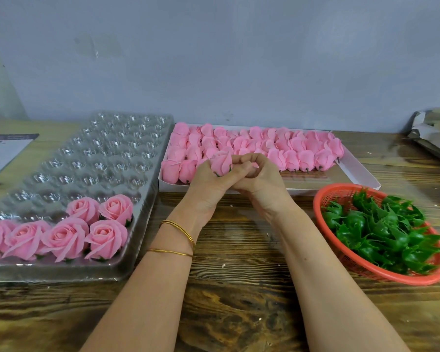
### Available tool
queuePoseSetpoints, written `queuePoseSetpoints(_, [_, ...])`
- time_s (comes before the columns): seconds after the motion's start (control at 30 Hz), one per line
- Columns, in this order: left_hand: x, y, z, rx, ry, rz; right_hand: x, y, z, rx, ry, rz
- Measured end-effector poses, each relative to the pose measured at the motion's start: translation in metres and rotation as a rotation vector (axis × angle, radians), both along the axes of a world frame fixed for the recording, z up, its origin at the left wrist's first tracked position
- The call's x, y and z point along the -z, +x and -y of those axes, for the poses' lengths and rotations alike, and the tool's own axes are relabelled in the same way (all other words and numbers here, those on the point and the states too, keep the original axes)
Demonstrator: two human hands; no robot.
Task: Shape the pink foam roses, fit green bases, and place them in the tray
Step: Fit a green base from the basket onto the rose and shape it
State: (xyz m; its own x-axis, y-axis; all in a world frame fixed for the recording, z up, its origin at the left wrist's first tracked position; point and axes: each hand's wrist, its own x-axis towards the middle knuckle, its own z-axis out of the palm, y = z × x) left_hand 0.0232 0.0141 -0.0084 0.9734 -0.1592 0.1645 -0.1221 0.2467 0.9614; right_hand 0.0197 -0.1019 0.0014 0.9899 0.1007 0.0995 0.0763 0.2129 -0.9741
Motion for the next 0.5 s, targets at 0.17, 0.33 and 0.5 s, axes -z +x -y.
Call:
queuePoseSetpoints(0.17, [0.0037, 0.0030, 0.0010, -0.083, 0.022, 0.007, 0.0007, -0.0006, -0.0003, -0.003, -0.110, 0.027])
queuePoseSetpoints(0.33, [0.0068, 0.0051, 0.0033, -0.178, 0.041, 0.054, 0.0009, -0.0016, -0.0010, -0.025, -0.174, 0.044])
queuePoseSetpoints(0.5, [0.0091, 0.0044, 0.0028, -0.188, 0.078, 0.057, -0.0003, -0.0025, 0.0014, -0.067, -0.198, 0.046])
